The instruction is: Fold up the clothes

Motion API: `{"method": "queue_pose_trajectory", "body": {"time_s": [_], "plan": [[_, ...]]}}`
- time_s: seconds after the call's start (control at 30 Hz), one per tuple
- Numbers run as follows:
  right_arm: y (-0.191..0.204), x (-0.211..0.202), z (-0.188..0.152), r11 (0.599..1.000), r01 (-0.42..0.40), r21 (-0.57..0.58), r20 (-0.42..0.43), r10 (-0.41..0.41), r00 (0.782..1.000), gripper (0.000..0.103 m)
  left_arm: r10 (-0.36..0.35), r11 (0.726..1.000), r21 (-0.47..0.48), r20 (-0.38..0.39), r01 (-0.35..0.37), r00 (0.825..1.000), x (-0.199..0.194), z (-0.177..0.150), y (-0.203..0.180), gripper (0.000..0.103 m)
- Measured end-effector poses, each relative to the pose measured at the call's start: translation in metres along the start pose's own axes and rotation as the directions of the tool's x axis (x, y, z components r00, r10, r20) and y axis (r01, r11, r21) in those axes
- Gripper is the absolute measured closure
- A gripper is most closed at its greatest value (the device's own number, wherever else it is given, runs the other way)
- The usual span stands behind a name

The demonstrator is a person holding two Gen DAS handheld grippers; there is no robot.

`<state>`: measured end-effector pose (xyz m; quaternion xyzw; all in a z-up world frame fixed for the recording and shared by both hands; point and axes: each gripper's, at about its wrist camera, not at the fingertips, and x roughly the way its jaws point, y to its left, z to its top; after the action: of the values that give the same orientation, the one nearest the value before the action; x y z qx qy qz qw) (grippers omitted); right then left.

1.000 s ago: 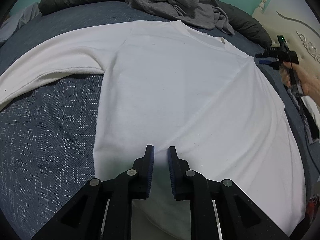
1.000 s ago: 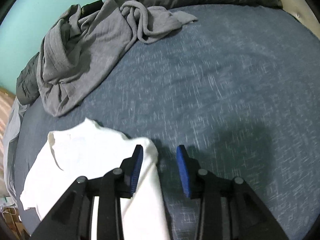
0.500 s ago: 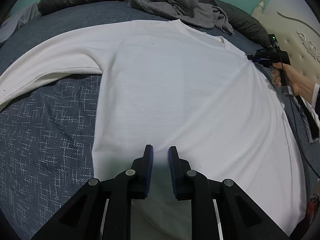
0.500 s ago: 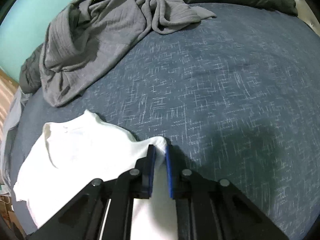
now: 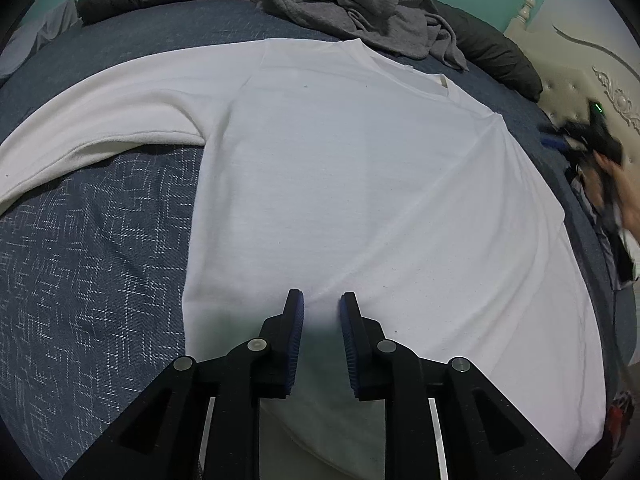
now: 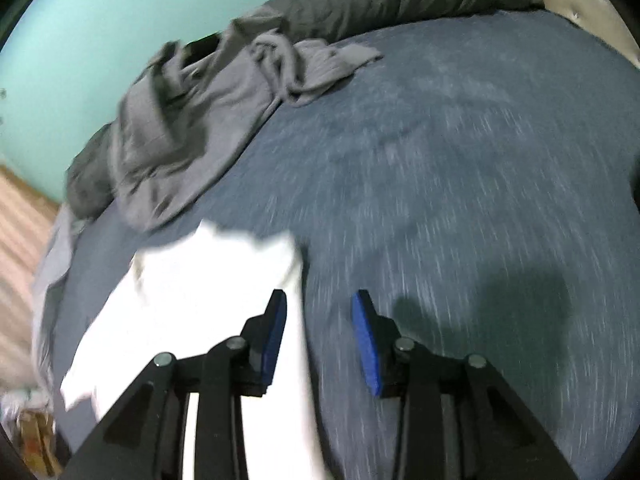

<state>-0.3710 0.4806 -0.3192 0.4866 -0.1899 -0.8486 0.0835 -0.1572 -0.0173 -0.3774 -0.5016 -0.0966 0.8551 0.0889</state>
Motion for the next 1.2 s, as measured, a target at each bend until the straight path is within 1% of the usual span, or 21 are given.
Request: {"method": "queue_pose_trajectory", "body": {"time_s": [0.13, 0.23, 0.27, 0.3, 0.33, 0.37, 0.4, 0.43, 0.53, 0.6, 0.77, 0.97, 1.03, 1.1, 1.13, 1.2], "plan": [[-0.006, -0.02, -0.059, 0.999, -0.052, -0.015, -0.062, 0.051, 0.997, 0.069, -0.003, 1.0, -0.013, 0.0, 0.003, 1.0, -0.001, -0.001, 0.001, 0.081], [-0.007, -0.019, -0.088, 0.999, -0.034, -0.035, -0.093, 0.031, 0.995, 0.069, -0.007, 1.0, -0.028, 0.0, 0.007, 1.0, -0.002, -0.001, 0.003, 0.081], [-0.009, -0.019, -0.093, 0.999, -0.039, -0.025, -0.09, 0.036, 0.995, 0.069, -0.007, 0.999, -0.031, 0.0, 0.007, 1.0, -0.002, -0.002, 0.003, 0.081], [-0.01, -0.018, -0.098, 0.999, -0.053, -0.01, -0.087, 0.052, 0.995, 0.072, -0.005, 0.999, -0.032, 0.001, 0.005, 1.0, -0.003, -0.002, 0.003, 0.081], [-0.012, -0.017, -0.103, 0.998, -0.063, 0.003, -0.085, 0.063, 0.994, 0.084, -0.002, 1.0, -0.031, 0.001, 0.002, 1.0, -0.004, -0.003, 0.003, 0.081], [-0.013, -0.016, -0.107, 0.998, -0.06, 0.012, -0.087, 0.06, 0.994, 0.09, 0.001, 1.0, -0.029, 0.001, -0.001, 1.0, -0.005, -0.004, 0.003, 0.081], [-0.015, -0.013, -0.11, 0.999, -0.05, 0.022, -0.093, 0.052, 0.994, 0.097, 0.002, 1.0, -0.028, 0.001, -0.002, 1.0, -0.005, -0.005, 0.002, 0.081], [-0.017, -0.013, -0.113, 0.998, -0.048, 0.038, -0.09, 0.051, 0.995, 0.099, 0.003, 1.0, -0.028, 0.001, -0.003, 1.0, -0.006, -0.005, 0.002, 0.081], [-0.023, -0.024, -0.116, 0.993, -0.07, 0.09, -0.031, 0.073, 0.997, 0.1, 0.003, 1.0, -0.027, -0.002, -0.003, 1.0, -0.006, -0.005, 0.002, 0.081], [-0.025, -0.031, -0.119, 0.989, -0.081, 0.121, 0.0, 0.082, 0.997, 0.1, 0.002, 1.0, -0.025, -0.004, -0.002, 1.0, -0.007, -0.005, 0.003, 0.081], [-0.032, -0.024, -0.126, 0.983, -0.064, 0.172, -0.008, 0.066, 0.998, 0.1, -0.005, 1.0, -0.019, -0.011, 0.004, 1.0, -0.004, -0.001, 0.001, 0.081], [-0.035, -0.017, -0.122, 0.975, -0.067, 0.212, 0.003, 0.068, 0.998, 0.099, -0.013, 1.0, -0.02, -0.016, 0.012, 1.0, -0.002, 0.003, 0.002, 0.081], [-0.034, -0.022, -0.123, 0.976, -0.052, 0.21, 0.034, 0.046, 0.998, 0.097, -0.011, 1.0, -0.016, -0.019, 0.011, 1.0, -0.003, 0.005, 0.003, 0.081], [-0.034, -0.035, -0.125, 0.979, -0.002, 0.206, 0.067, -0.012, 0.998, 0.096, -0.005, 1.0, -0.019, -0.016, 0.005, 1.0, -0.006, 0.004, 0.006, 0.081], [-0.032, -0.04, -0.125, 0.977, 0.009, 0.211, 0.083, -0.027, 0.996, 0.096, -0.003, 1.0, -0.023, -0.013, 0.003, 1.0, -0.008, 0.004, 0.008, 0.081], [-0.027, -0.053, -0.129, 0.977, -0.008, 0.212, 0.129, -0.02, 0.991, 0.096, 0.006, 1.0, -0.029, -0.003, -0.006, 1.0, -0.015, 0.003, 0.013, 0.081]]}}
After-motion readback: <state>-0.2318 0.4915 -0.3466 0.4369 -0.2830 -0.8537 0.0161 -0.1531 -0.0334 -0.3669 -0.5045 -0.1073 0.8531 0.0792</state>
